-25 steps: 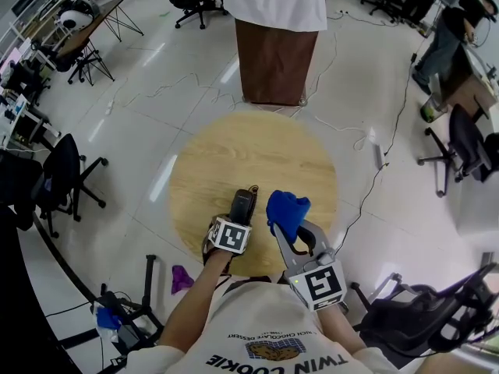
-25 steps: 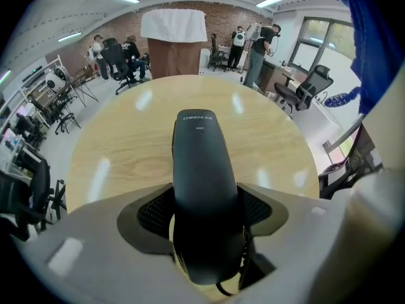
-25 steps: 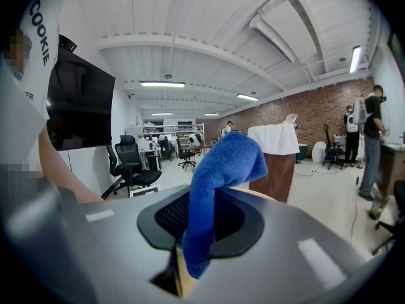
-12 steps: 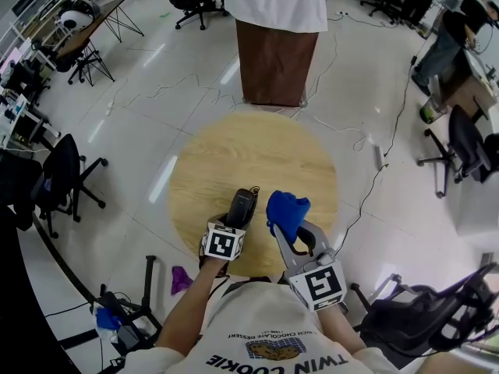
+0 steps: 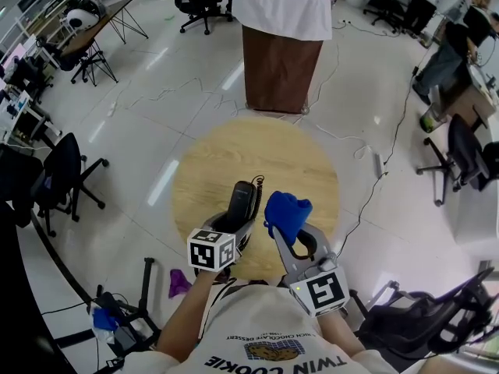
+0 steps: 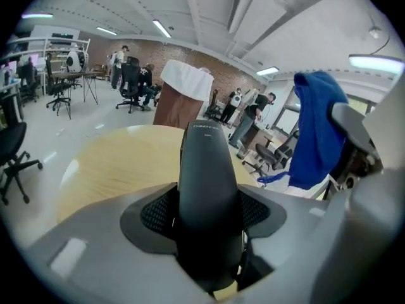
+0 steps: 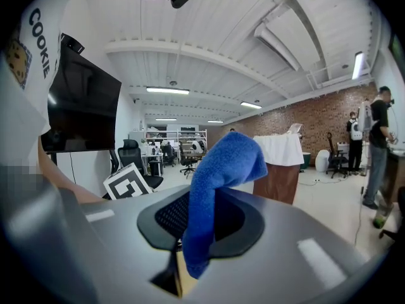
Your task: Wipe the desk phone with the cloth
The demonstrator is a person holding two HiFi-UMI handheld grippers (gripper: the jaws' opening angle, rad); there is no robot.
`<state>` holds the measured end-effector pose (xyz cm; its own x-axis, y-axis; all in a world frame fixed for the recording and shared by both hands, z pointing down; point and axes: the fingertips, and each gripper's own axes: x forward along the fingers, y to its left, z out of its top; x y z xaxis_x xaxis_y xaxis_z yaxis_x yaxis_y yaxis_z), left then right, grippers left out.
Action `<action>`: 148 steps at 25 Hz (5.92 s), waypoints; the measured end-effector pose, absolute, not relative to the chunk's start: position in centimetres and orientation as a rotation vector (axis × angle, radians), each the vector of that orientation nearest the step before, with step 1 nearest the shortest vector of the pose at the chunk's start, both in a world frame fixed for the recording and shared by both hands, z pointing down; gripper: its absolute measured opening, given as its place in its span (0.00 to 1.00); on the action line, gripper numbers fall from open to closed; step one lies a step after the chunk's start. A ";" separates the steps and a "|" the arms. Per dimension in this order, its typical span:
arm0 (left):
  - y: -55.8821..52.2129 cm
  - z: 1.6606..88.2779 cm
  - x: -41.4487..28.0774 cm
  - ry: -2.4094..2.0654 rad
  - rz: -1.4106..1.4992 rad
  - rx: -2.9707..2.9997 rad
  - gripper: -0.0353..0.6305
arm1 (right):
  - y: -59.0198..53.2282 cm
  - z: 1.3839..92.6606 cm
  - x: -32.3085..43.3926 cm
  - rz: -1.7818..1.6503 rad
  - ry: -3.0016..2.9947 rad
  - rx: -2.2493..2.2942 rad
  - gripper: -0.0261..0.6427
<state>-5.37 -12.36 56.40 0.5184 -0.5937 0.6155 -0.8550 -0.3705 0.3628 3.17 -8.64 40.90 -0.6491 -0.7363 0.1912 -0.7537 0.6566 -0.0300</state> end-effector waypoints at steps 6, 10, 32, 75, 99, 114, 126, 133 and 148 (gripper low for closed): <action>-12.0 50.4 -3.7 -1.113 0.323 2.210 0.45 | -8.5 36.6 2.5 0.051 -2.799 1.248 0.14; -11.6 47.7 -2.9 -1.085 0.284 2.279 0.45 | -9.1 35.4 2.2 -0.015 -2.807 1.238 0.14; -12.0 41.8 -4.7 -1.114 0.146 2.364 0.45 | -11.3 33.0 -0.5 -0.212 -2.900 1.173 0.14; -16.1 37.8 -7.2 -1.228 0.054 2.379 0.45 | -2.9 38.6 -4.2 -0.034 -2.972 0.942 0.14; -12.3 40.2 -2.7 -1.300 0.303 2.529 0.45 | -5.9 26.7 -5.4 -0.234 -3.102 0.800 0.14; -12.0 40.7 -4.0 -1.349 0.332 2.551 0.45 | -10.4 28.8 -5.6 -0.129 -3.052 0.858 0.14; -12.1 40.4 -4.0 -1.368 0.312 2.557 0.45 | -15.9 26.3 -0.1 -0.225 -3.027 1.072 0.14; -11.8 39.9 -3.7 -1.366 0.298 2.571 0.45 | -17.8 25.0 3.0 -0.245 -2.997 1.219 0.14; -12.8 39.6 -4.6 -1.399 0.268 2.561 0.45 | -15.7 23.8 5.4 -0.323 -2.936 1.441 0.14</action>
<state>-4.64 -12.78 39.58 0.5325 -0.8062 0.2580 -0.8445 -0.5268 0.0967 5.43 -15.74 23.79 -0.6073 -0.7648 -0.2150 -0.7933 0.5985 0.1115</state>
